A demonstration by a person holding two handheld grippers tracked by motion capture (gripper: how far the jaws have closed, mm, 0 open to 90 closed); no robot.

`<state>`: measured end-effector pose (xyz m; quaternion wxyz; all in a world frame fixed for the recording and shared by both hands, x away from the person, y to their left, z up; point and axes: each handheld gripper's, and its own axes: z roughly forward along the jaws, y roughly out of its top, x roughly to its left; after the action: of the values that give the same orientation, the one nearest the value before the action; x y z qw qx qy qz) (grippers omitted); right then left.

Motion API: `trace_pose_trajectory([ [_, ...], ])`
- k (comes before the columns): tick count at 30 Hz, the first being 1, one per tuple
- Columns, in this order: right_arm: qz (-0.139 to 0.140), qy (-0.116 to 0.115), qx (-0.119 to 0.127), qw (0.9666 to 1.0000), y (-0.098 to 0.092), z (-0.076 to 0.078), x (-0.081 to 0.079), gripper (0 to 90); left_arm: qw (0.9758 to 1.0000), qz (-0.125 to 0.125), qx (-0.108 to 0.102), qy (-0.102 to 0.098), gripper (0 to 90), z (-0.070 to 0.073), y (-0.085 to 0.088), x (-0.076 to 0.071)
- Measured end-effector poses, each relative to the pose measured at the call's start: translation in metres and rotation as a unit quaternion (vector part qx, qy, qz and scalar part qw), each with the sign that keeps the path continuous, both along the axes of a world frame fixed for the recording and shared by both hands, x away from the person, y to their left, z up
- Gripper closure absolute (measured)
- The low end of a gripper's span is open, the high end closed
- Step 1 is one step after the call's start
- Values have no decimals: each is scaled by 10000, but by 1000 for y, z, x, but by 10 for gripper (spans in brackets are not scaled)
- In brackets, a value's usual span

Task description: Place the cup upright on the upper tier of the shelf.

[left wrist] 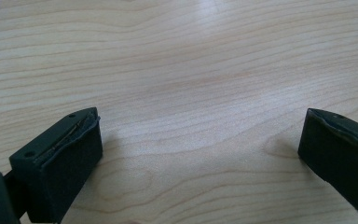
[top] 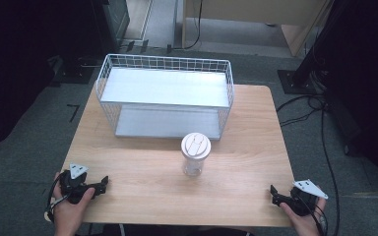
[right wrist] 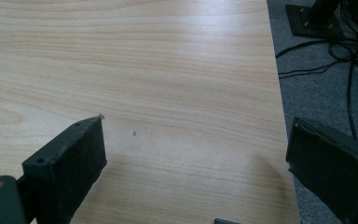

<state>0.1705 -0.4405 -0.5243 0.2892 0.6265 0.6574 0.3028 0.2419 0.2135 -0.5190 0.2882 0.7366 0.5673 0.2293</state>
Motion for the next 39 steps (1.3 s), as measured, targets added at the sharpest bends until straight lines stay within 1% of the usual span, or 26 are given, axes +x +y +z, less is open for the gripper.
trace_pose_trajectory([
  [2, -7, -18, -21, 10000, 1, 1, 0, 48, 10000, 29, -5, 2, 0, 0, 0, 0],
  [5, -18, -41, -98, 9999, 4, 1, 0, 48, 9998, 219, -13, 5, 0, 0, -1, 3],
  [7, 2, -93, -51, 9999, 7, 2, 0, 48, 9998, 221, -4, 7, 0, 0, -1, 3],
  [10, 59, -98, -37, 9999, 12, 3, 1, 48, 9997, 226, -13, 1, 0, 0, -1, 3],
  [11, 129, -104, -37, 9999, 19, 3, 3, 48, 9998, 220, -2, 7, 0, 0, -1, 3],
  [12, 129, -104, -37, 9999, 19, 3, 3, 48, 9998, 220, -2, 7, 0, 0, -1, 3],
  [13, 219, -111, 23, 9997, 27, 4, 5, 48, 9998, 221, -2, 7, 0, 0, -1, 3],
  [16, 403, -144, 32, 9991, 42, 6, 9, 48, 9997, 255, 0, 10, 0, 0, -1, 4],
  [17, 403, -144, 32, 9991, 42, 6, 9, 48, 9996, 270, 11, 4, 0, 0, -2, 4],
  [18, 446, -159, 40, 9989, 47, 8, 10, 48, 9997, 264, 8, 7, 0, 0, -3, 5],
  [20, 519, -180, 85, 9985, 56, 10, 12, 48, 9996, 268, 2, 11, 0, 0, -3, 5],
  [22, 586, -203, 201, 9979, 63, 12, 14, 48, 9997, 240, 3, 8, 0, 0, -3, 5],
  [24, 643, -192, 279, 9974, 72, 14, 18, 51, 9997, 246, -15, 10, 0, 0, -3, 5],
  [26, 662, -192, 269, 9973, 74, 14, 19, 51, 9997, 247, -12, 4, 0, 0, -3, 5],
  [30, 744, -146, 263, 9968, 87, 15, 25, 56, 9997, 246, -10, 3, 0, 0, -3, 5],
  [31, 745, -149, 310, 9966, 90, 16, 27, 59, 9997, 247, -13, 4, 0, 0, -3, 5],
  [34, 763, -107, 331, 9965, 95, 17, 31, 68, 9997, 246, -13, 5, 0, 0, -3, 5],
  [35, 746, -80, 312, 9967, 98, 18, 32, 71, 9997, 247, -14, 4, 0, 0, -3, 5],
  [36, 779, -86, 374, 9962, 105, 18, 35, 72, 9997, 246, -13, 4, 0, 0, -3, 5],
  [37, 779, -86, 374, 9962, 105, 18, 35, 72, 9997, 246, -13, 4, 0, 0, -3, 5],
  [38, 869, -94, 456, 9951, 112, 20, 36, 72, 9997, 247, -13, 3, 0, 0, -3, 5],
  [39, 923, -115, 428, 9947, 115, 20, 38, 72, 9997, 247, -13, 1, 0, 0, -3, 5],
])
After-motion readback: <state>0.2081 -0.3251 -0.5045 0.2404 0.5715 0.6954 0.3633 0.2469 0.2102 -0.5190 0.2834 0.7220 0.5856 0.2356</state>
